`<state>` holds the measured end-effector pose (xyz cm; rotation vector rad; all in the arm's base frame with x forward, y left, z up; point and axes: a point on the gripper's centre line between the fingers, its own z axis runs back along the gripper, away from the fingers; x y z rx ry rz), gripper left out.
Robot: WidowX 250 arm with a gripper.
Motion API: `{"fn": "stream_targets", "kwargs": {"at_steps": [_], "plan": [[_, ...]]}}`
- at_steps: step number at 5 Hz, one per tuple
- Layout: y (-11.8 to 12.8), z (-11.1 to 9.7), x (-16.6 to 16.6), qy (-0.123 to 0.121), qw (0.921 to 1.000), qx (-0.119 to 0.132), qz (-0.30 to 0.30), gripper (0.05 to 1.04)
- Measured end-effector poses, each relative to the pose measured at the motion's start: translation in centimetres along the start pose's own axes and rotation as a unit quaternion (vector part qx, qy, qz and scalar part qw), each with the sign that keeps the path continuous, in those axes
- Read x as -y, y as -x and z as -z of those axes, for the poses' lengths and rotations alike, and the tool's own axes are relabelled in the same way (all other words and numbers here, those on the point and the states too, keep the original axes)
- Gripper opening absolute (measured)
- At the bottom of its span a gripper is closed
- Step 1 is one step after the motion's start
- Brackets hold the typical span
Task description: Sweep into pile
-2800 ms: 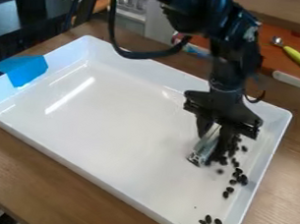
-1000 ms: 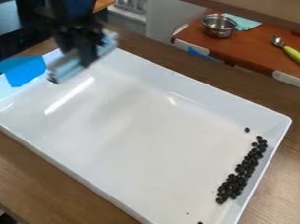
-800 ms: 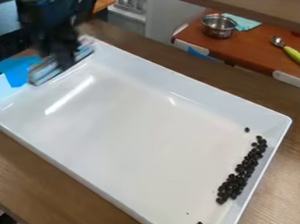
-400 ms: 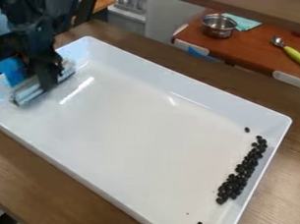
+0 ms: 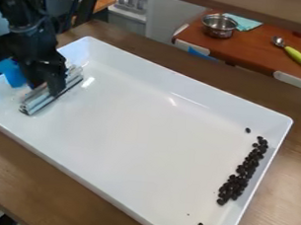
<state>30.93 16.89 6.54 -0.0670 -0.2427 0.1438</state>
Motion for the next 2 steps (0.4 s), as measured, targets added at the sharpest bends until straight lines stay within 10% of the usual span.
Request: {"fn": "stream_targets", "kwargs": {"at_steps": [1, 2], "plan": [[-0.3, -4.0, 0.9, 0.0, 0.9997, 0.024, -0.008, 0.988], [0.0, -7.9, 2.4, -0.022, 0.9995, 0.017, -0.016, 1.003]]}}
